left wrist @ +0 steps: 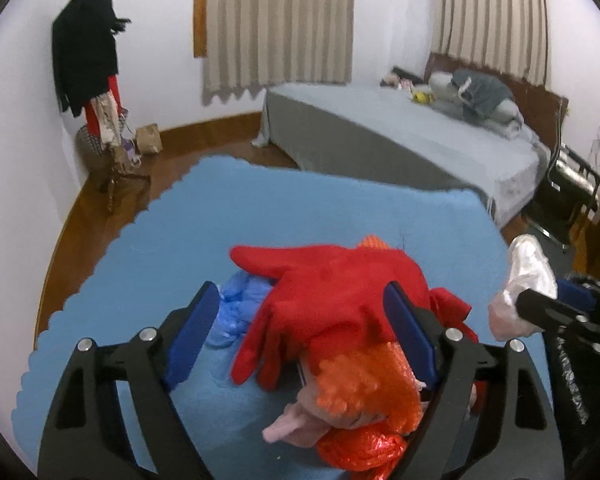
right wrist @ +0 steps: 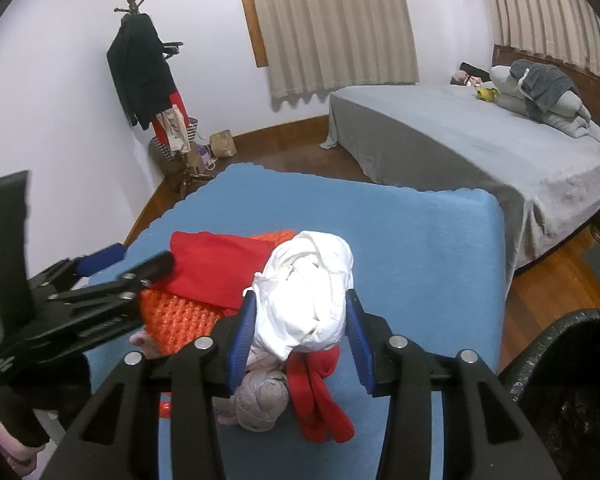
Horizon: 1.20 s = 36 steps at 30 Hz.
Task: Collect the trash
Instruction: 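Grasp the red glove with the left tool while the right tool grasps the white cloth, then carry the red glove and white cloth over the bin and release both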
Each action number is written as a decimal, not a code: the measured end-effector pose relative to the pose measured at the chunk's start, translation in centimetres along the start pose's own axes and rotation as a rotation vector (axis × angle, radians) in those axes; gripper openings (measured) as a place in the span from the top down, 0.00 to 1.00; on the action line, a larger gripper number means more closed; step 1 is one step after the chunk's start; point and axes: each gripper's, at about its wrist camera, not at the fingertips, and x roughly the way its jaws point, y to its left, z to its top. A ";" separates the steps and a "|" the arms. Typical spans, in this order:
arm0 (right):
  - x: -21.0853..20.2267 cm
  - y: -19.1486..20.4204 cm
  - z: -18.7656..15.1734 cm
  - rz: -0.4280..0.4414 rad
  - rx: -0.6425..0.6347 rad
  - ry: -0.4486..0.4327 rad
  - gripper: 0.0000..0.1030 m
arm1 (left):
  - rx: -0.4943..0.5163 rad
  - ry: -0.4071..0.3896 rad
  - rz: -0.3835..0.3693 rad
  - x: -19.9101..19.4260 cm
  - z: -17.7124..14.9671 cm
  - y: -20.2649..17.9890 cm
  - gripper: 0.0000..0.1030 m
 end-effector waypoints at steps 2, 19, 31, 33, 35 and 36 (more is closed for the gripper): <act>0.2 0.1 -0.3 0.002 -0.001 0.002 0.58 | 0.006 0.031 -0.013 0.9 -0.3 -0.1 0.24; -1.9 -0.3 0.7 0.009 0.019 -0.058 0.58 | -0.022 -0.093 -0.139 -2.9 1.7 0.1 0.95; -6.8 -2.2 1.9 -0.015 0.050 -0.163 0.58 | 0.004 -0.221 -0.265 -9.0 4.8 -4.7 0.96; -7.9 -2.9 1.7 -0.028 0.059 -0.176 0.58 | 0.011 -0.222 -0.298 -9.5 4.7 -5.8 0.96; -9.4 -3.9 1.3 -0.055 0.074 -0.187 0.58 | 0.037 -0.225 -0.331 -10.2 4.6 -7.7 0.96; -10.0 -4.5 1.0 -0.069 0.082 -0.189 0.58 | 0.041 -0.222 -0.345 -10.3 4.4 -8.2 0.96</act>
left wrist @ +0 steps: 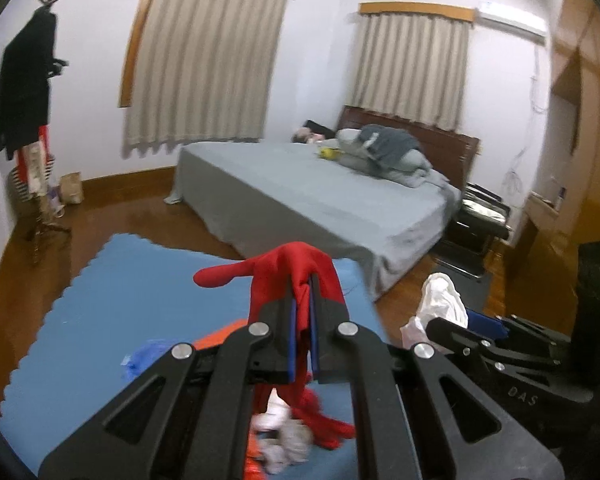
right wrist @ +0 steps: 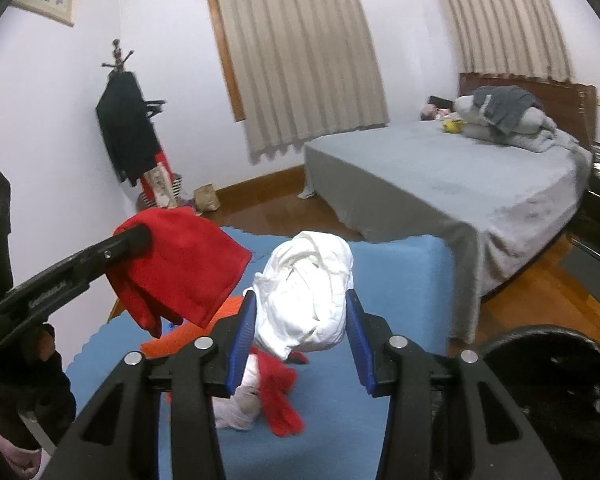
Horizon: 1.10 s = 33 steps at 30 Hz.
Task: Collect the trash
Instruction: 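Carry the red glove and white cloth over the bin and release both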
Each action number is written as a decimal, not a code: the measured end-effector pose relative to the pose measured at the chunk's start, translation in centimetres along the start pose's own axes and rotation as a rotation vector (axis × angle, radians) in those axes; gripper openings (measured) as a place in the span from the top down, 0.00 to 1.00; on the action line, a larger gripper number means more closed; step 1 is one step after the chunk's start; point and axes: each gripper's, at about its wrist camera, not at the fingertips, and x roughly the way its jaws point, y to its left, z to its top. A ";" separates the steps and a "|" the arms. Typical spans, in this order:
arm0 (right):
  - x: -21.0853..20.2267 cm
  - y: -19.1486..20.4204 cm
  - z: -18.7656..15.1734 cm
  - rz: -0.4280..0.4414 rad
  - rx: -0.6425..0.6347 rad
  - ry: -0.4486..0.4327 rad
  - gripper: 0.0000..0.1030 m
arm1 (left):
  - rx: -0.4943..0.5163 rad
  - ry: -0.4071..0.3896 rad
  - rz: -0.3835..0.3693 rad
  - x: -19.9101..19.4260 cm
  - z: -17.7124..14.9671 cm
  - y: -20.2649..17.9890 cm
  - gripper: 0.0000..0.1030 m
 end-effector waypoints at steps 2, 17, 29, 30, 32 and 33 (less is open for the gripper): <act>-1.2 -1.4 -0.2 -0.035 0.013 -0.004 0.58 | 0.009 0.014 -0.039 0.4 -0.3 -2.0 0.96; -7.8 -12.8 -5.4 -0.328 0.155 0.046 0.56 | 0.109 0.198 -0.317 7.1 -6.4 -15.7 0.96; -10.8 -18.0 -8.9 -0.468 0.235 0.074 0.34 | 0.144 0.288 -0.422 10.7 -9.3 -20.2 0.61; -10.9 -18.0 -8.8 -0.475 0.236 0.070 0.29 | 0.149 0.287 -0.416 10.7 -9.3 -20.1 0.61; -11.2 -18.0 -8.6 -0.485 0.234 0.056 0.23 | 0.154 0.277 -0.398 10.1 -9.2 -19.4 0.57; -11.3 -18.0 -8.6 -0.488 0.232 0.052 0.16 | 0.158 0.265 -0.385 9.8 -9.1 -19.3 0.51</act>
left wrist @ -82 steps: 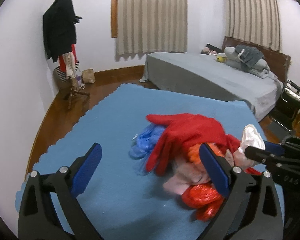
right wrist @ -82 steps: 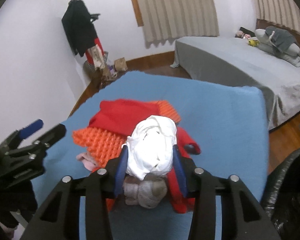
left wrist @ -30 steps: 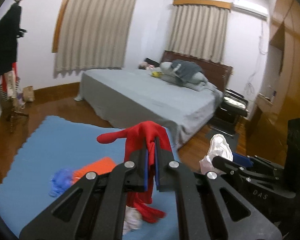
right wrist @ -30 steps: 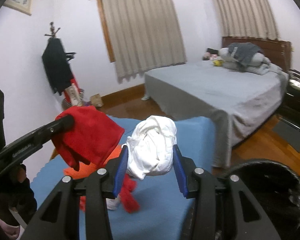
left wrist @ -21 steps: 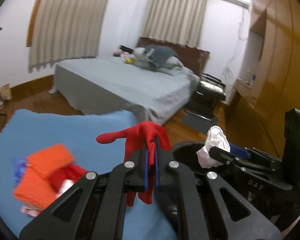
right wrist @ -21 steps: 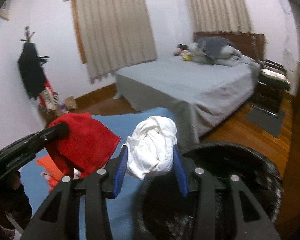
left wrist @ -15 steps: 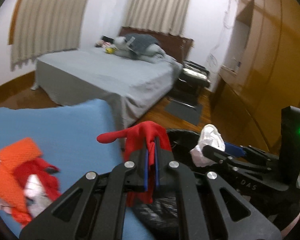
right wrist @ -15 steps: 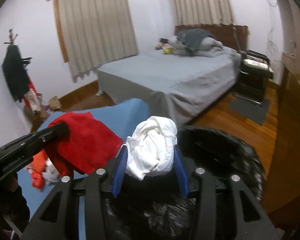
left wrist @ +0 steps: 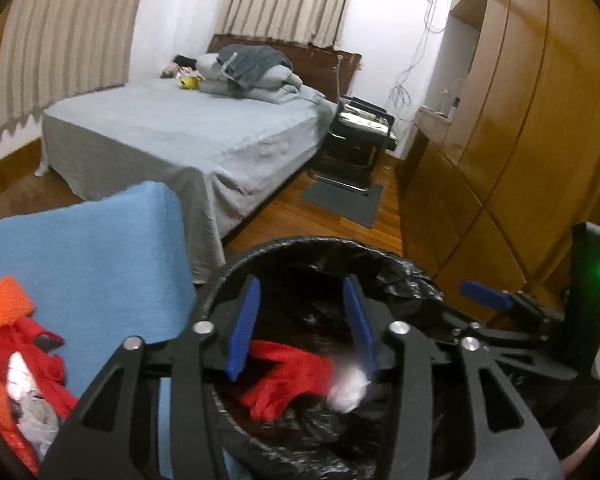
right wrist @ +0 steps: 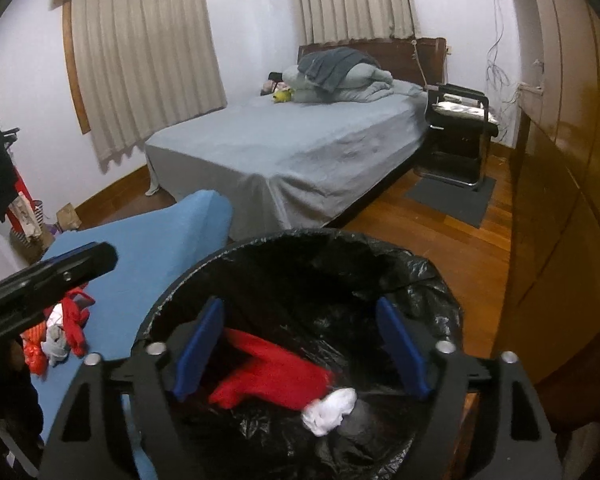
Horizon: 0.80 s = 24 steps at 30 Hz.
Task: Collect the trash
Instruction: 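Carry the red glove and white cloth over the bin and release both, then grasp the orange mesh bag with the left tool while the right tool grasps the red cloth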
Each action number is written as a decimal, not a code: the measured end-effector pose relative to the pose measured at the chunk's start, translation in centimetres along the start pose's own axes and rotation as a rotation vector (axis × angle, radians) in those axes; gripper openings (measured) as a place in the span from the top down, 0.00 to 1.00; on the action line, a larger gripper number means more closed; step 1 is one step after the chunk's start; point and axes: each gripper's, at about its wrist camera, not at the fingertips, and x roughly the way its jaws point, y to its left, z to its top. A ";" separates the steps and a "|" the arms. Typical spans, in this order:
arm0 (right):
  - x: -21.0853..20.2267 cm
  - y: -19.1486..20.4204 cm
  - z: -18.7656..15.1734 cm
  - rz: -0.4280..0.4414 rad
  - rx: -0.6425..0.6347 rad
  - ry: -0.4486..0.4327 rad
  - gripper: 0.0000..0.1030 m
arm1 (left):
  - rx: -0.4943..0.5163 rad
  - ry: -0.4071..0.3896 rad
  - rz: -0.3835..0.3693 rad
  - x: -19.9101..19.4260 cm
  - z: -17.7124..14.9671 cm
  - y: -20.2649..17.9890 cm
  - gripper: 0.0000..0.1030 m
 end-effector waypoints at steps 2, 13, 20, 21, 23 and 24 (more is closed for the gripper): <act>-0.2 0.4 0.2 -0.007 -0.002 -0.018 0.08 | 0.018 -0.036 0.055 -1.8 -0.3 0.5 0.41; 1.1 10.5 1.0 0.183 -0.110 -0.042 0.06 | -0.036 -0.113 0.385 -10.0 -1.8 8.9 0.27; 3.2 17.5 0.4 0.296 -0.180 -0.021 0.06 | -0.135 -0.109 0.576 -14.3 -3.0 15.9 0.27; 3.7 18.6 0.3 0.306 -0.191 -0.017 0.06 | -0.145 -0.108 0.588 -14.8 -3.1 16.6 0.27; 4.8 20.1 0.0 0.322 -0.204 0.003 0.06 | -0.171 -0.107 0.619 -15.6 -3.3 18.2 0.27; 5.3 21.0 -0.1 0.334 -0.209 0.010 0.06 | -0.181 -0.107 0.631 -15.9 -3.5 18.8 0.28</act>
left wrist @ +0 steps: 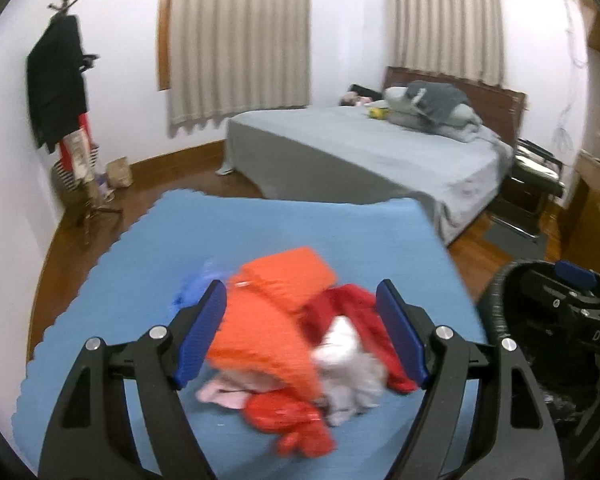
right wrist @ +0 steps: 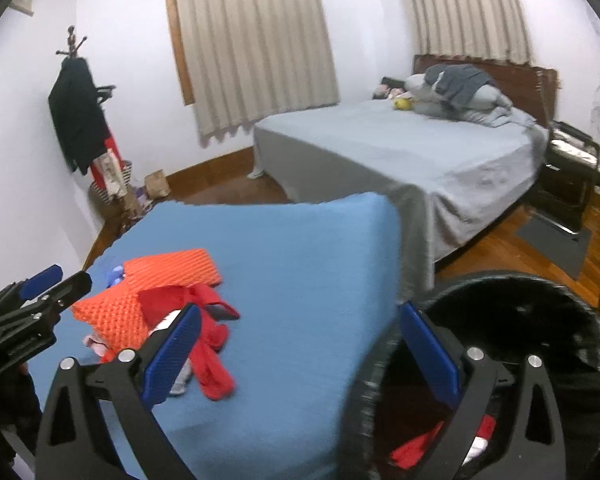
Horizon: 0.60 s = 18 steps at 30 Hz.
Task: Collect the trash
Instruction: 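Grasp the orange mesh bag with the left tool while the right tool grasps the red cloth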
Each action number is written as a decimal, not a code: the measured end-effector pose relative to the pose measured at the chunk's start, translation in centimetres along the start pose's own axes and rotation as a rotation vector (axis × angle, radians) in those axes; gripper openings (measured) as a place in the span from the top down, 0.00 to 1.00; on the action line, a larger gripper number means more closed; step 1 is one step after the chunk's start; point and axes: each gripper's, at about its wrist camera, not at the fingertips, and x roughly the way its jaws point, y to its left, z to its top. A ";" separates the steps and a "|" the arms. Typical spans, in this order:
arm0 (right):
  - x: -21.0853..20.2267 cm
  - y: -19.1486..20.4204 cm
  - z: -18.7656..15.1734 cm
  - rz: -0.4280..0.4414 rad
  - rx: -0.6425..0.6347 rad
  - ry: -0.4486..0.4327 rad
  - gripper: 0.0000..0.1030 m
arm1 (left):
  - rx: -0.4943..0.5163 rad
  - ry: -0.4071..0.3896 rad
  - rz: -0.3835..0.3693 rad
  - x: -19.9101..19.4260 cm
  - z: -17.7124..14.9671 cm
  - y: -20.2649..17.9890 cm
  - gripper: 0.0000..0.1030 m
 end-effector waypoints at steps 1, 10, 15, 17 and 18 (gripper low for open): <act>0.5 0.5 0.0 0.006 -0.005 0.004 0.06 | -0.010 0.005 0.013 0.2 -0.1 0.7 0.28; 6.3 5.0 -1.0 0.059 -0.070 0.096 0.17 | -0.059 0.062 0.056 1.9 -1.8 4.4 0.31; 8.6 6.0 -2.0 0.083 -0.093 0.154 0.28 | -0.076 0.084 0.045 2.5 -3.0 4.8 0.31; 9.6 6.5 -2.3 0.098 -0.094 0.174 0.31 | -0.070 0.089 0.039 2.8 -3.1 4.5 0.31; 10.0 6.8 -2.4 0.102 -0.097 0.181 0.32 | -0.070 0.091 0.035 3.0 -3.1 4.5 0.31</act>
